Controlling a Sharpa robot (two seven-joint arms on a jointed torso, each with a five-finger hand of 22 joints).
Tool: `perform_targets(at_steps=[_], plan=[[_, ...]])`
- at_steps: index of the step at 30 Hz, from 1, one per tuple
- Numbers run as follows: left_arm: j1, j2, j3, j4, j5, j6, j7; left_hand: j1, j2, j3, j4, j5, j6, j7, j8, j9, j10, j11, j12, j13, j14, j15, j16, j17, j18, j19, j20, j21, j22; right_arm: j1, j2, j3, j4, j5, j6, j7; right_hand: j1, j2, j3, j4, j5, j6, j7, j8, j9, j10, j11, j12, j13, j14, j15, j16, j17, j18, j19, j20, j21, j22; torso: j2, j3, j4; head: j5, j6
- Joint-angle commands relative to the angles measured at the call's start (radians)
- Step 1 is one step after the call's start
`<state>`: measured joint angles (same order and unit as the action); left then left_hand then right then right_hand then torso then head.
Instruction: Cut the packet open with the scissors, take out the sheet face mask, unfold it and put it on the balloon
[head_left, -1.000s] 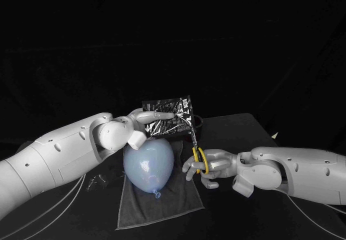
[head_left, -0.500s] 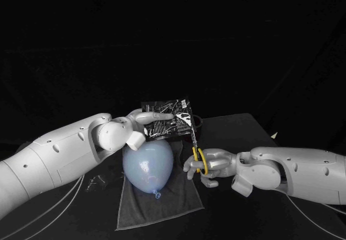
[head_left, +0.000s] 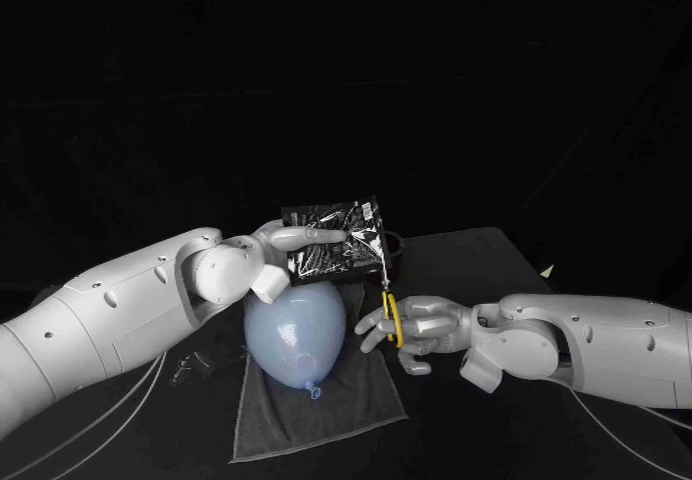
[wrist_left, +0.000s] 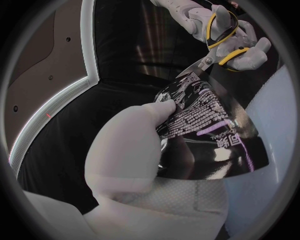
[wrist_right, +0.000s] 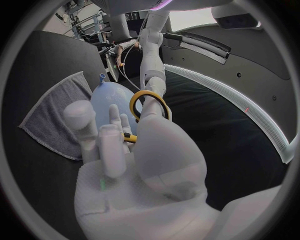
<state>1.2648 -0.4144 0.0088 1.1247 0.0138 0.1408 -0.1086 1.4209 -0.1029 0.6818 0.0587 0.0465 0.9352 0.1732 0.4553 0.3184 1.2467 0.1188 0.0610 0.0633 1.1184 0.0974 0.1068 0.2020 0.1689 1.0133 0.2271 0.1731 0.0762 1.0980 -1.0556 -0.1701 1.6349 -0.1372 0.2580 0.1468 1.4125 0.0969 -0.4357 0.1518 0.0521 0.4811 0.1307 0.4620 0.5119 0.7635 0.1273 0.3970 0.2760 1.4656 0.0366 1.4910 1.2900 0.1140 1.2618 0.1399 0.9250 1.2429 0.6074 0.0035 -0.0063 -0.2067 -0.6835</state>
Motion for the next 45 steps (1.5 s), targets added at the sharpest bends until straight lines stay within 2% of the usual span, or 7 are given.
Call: perform_targets(at_steps=[1, 14, 19, 24, 30, 36, 45], plan=[[0.0, 0.002, 0.0, 0.004, -0.01, 0.03, -0.008, -0.001, 0.007, 0.0, -0.005, 0.003, 0.006, 0.004, 0.004, 0.033, 0.005, 0.001, 0.002, 0.001, 0.009, 0.001, -0.004, 0.002, 0.017, 0.007, -0.002, 0.005, 0.001, 0.002, 0.002, 0.002, 0.0, 0.0, -0.003, 0.016, -0.014, 0.0, -0.027, -0.009, -0.003, -0.02, 0.002, -0.005, -0.001, -0.021, 0.005, -0.007, -0.01, 0.029, 0.012, -0.009, -0.015, 0.024, -0.018, 0.005, -0.028, -0.015, 0.0, -0.0002, 0.0, 0.0, 0.0], [0.0, -0.003, 0.0, 0.004, -0.027, 0.044, -0.016, -0.001, 0.007, 0.001, -0.006, 0.003, 0.006, 0.004, 0.004, 0.033, 0.006, 0.001, 0.003, 0.001, 0.01, 0.001, -0.004, 0.002, 0.017, 0.007, -0.003, 0.005, 0.001, 0.007, -0.001, 0.007, 0.001, -0.006, 0.001, 0.025, -0.022, -0.003, -0.025, -0.014, -0.003, -0.03, 0.003, 0.008, 0.003, -0.048, 0.014, -0.007, -0.027, 0.02, 0.021, -0.014, -0.032, 0.03, -0.037, 0.015, -0.058, -0.033, 0.0, 0.0005, -0.0004, -0.003, 0.0], [0.0, -0.006, 0.0, 0.002, -0.03, 0.048, -0.018, -0.001, 0.007, 0.001, -0.007, 0.003, 0.007, 0.004, 0.004, 0.033, 0.007, 0.001, 0.003, 0.001, 0.01, 0.001, -0.004, 0.002, 0.017, 0.008, -0.003, 0.006, 0.001, 0.011, -0.004, 0.008, -0.002, -0.006, 0.005, 0.024, -0.024, 0.007, -0.027, -0.025, -0.003, 0.019, 0.021, 0.047, 0.011, -0.009, 0.004, 0.03, -0.033, 0.025, 0.014, -0.007, -0.018, 0.027, -0.022, 0.012, -0.031, -0.023, 0.0, 0.0011, -0.0009, -0.005, 0.001], [0.0, -0.008, 0.0, 0.002, -0.031, 0.054, -0.02, -0.001, 0.007, 0.001, -0.007, 0.003, 0.007, 0.004, 0.004, 0.033, 0.007, 0.001, 0.003, 0.001, 0.01, 0.001, -0.004, 0.002, 0.017, 0.008, -0.003, 0.006, 0.001, 0.014, -0.004, 0.009, -0.004, -0.002, 0.004, 0.026, -0.029, 0.021, -0.029, -0.041, -0.004, 0.128, 0.042, 0.11, 0.022, 0.119, -0.028, 0.111, -0.015, 0.041, -0.012, 0.005, 0.014, 0.012, 0.024, -0.01, 0.052, 0.018, 0.0, 0.0009, -0.0005, -0.006, 0.0], [0.0, -0.009, 0.0, 0.002, -0.032, 0.063, -0.021, -0.001, 0.007, 0.001, -0.007, 0.003, 0.007, 0.004, 0.004, 0.033, 0.007, 0.001, 0.003, 0.001, 0.011, 0.0, -0.004, 0.002, 0.017, 0.008, -0.003, 0.006, 0.001, 0.015, -0.004, 0.009, -0.009, 0.016, -0.009, 0.034, 0.001, 0.07, -0.018, -0.072, -0.002, 0.299, -0.006, 0.208, 0.054, 0.339, -0.074, 0.231, 0.042, 0.051, -0.051, 0.008, 0.031, 0.0, 0.059, -0.041, 0.121, 0.053, 0.0, 0.0004, -0.0005, -0.008, -0.001], [0.0, -0.01, 0.0, 0.002, -0.032, 0.068, -0.02, -0.001, 0.007, 0.001, -0.008, 0.003, 0.007, 0.004, 0.004, 0.034, 0.007, 0.0, 0.003, 0.001, 0.011, 0.0, -0.004, 0.002, 0.016, 0.008, -0.004, 0.006, 0.001, 0.017, -0.006, 0.009, -0.012, 0.021, -0.006, 0.03, 0.002, 0.09, -0.027, -0.095, -0.002, 0.351, -0.057, 0.301, 0.135, 0.418, -0.124, 0.36, 0.168, 0.056, -0.096, 0.007, 0.037, -0.006, 0.073, -0.085, 0.148, 0.068, 0.0, -0.0002, -0.0004, -0.01, -0.002], [0.0, -0.013, 0.0, -0.003, -0.032, 0.072, -0.017, -0.002, 0.007, 0.0, -0.009, 0.003, 0.007, 0.004, 0.005, 0.034, 0.008, 0.0, 0.003, 0.001, 0.011, 0.0, -0.004, 0.002, 0.016, 0.009, -0.004, 0.007, 0.001, 0.017, -0.009, 0.009, -0.014, 0.022, 0.022, 0.017, -0.043, 0.101, -0.029, -0.116, -0.005, 0.345, -0.105, 0.462, 0.327, 0.647, -0.164, 0.935, 0.941, 0.069, -0.133, 0.02, 0.088, -0.018, 0.102, -0.119, 0.201, 0.1, 0.0, -0.0009, 0.0002, -0.013, -0.003]])
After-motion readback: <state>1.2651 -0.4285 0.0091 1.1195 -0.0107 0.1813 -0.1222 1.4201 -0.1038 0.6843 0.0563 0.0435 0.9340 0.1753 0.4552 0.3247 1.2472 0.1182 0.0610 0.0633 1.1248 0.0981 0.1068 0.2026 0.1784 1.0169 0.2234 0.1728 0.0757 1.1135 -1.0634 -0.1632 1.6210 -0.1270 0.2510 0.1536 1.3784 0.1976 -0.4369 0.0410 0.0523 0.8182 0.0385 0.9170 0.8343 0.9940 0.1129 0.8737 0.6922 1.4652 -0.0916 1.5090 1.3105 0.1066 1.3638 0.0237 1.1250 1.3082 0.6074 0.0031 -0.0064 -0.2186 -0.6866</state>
